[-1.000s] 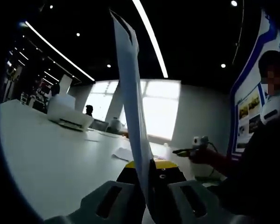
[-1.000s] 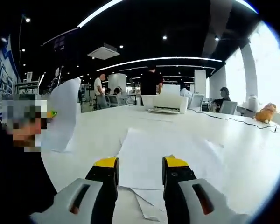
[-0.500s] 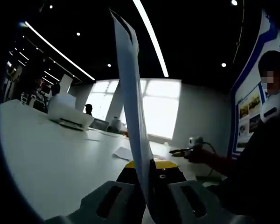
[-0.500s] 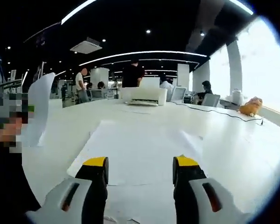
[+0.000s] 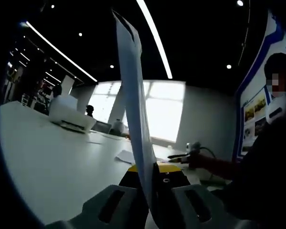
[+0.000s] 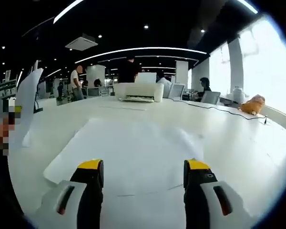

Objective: Organize the stack of printing papers by aligning and flattening the scattered papers on the table

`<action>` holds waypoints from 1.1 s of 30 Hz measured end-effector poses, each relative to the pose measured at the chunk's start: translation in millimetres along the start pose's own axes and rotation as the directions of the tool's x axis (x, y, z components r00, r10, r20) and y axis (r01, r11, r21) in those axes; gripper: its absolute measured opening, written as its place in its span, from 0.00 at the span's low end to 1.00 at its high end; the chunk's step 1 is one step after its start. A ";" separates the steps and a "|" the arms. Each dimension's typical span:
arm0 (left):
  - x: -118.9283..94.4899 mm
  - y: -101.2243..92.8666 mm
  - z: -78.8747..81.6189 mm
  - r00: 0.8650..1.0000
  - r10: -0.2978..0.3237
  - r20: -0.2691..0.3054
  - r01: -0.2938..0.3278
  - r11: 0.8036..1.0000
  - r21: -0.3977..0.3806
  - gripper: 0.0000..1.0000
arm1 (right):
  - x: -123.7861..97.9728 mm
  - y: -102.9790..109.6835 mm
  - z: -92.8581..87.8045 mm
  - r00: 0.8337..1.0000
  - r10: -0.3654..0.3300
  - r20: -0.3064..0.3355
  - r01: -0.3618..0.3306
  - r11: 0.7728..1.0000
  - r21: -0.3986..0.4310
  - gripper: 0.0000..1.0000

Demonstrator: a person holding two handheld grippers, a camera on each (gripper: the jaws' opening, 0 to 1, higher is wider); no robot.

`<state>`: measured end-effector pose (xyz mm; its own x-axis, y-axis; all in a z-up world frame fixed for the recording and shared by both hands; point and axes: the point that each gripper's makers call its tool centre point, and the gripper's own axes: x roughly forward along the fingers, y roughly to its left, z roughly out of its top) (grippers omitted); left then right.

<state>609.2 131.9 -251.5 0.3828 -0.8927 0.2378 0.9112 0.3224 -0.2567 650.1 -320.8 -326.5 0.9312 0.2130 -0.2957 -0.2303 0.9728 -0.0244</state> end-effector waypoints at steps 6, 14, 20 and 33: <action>0.3 -0.8 -0.2 1.000 0.001 0.001 -0.001 1.000 0.000 0.06 | 2.4 -2.8 -3.2 1.000 -0.006 -0.006 0.006 1.000 0.006 0.66; 0.4 -1.5 0.4 1.000 0.000 0.005 0.000 1.000 0.000 0.06 | 6.7 -1.1 -15.1 0.998 -0.006 -0.060 0.007 1.000 0.012 0.69; 0.2 -2.2 1.5 1.000 -0.005 0.010 0.005 1.000 0.001 0.06 | 7.4 -1.6 -18.3 0.997 -0.015 -0.073 0.016 1.000 0.003 0.70; 1.2 -5.7 1.4 1.000 -0.014 0.010 0.014 1.000 0.006 0.06 | 12.7 -1.0 -23.0 0.996 -0.022 -0.088 0.026 0.999 0.039 0.71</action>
<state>604.7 129.4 -248.4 0.3714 -0.8940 0.2506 0.9174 0.3117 -0.2475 655.7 -321.1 -352.2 0.9077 0.1826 -0.3779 -0.1951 0.9808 0.0053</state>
